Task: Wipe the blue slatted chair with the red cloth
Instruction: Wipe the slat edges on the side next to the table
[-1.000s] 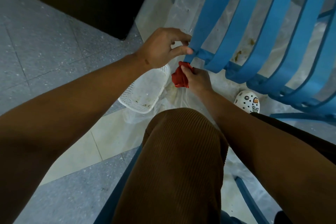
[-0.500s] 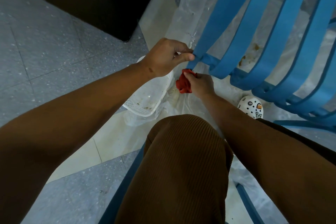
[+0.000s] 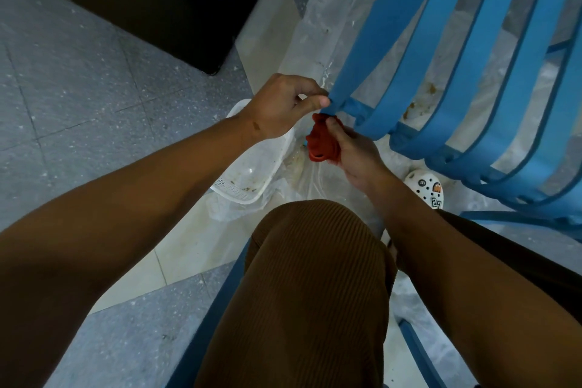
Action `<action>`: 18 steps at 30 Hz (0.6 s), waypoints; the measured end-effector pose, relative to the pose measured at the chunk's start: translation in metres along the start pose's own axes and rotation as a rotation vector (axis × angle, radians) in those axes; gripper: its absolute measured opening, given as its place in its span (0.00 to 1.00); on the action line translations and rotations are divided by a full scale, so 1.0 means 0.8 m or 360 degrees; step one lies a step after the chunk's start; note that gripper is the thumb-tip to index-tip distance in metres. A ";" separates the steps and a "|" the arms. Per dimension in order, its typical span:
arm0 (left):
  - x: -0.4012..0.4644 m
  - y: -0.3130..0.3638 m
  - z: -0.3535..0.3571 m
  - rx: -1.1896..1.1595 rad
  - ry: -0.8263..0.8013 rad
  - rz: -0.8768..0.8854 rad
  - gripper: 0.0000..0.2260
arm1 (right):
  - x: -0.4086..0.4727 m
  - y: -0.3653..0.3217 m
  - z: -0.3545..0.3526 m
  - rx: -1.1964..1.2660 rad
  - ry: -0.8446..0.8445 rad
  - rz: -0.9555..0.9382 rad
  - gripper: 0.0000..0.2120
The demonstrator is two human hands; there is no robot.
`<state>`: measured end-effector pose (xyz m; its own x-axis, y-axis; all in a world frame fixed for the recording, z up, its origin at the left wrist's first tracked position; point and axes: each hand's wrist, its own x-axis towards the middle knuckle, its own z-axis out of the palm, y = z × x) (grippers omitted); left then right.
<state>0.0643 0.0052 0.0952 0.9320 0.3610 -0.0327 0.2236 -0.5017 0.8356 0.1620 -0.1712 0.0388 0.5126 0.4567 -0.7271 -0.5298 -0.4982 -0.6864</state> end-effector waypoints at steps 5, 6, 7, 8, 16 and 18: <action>0.002 -0.005 0.002 0.0000 -0.0015 -0.0027 0.13 | 0.016 0.009 0.020 -0.0358 0.0118 0.0091 0.30; 0.004 -0.005 0.003 0.0004 -0.0020 -0.0028 0.13 | 0.020 0.011 0.022 -0.0504 0.0167 0.0124 0.29; 0.004 -0.006 0.003 0.0009 -0.0018 -0.0030 0.13 | 0.023 0.013 0.026 -0.0588 0.0204 0.0153 0.29; 0.006 -0.007 0.004 0.0009 -0.0020 -0.0037 0.13 | 0.026 0.013 0.029 -0.0601 0.0234 0.0195 0.29; 0.007 -0.021 0.019 -0.0045 -0.0043 -0.0035 0.18 | 0.026 0.005 0.027 -0.0358 0.0196 0.0425 0.27; 0.007 -0.023 0.018 -0.0079 -0.0032 -0.0038 0.18 | 0.021 0.005 0.019 -0.0198 0.0160 0.0375 0.26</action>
<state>0.0694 0.0050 0.0716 0.9323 0.3561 -0.0637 0.2320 -0.4534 0.8606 0.1583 -0.1543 0.0240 0.4527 0.2452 -0.8573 -0.5586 -0.6714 -0.4870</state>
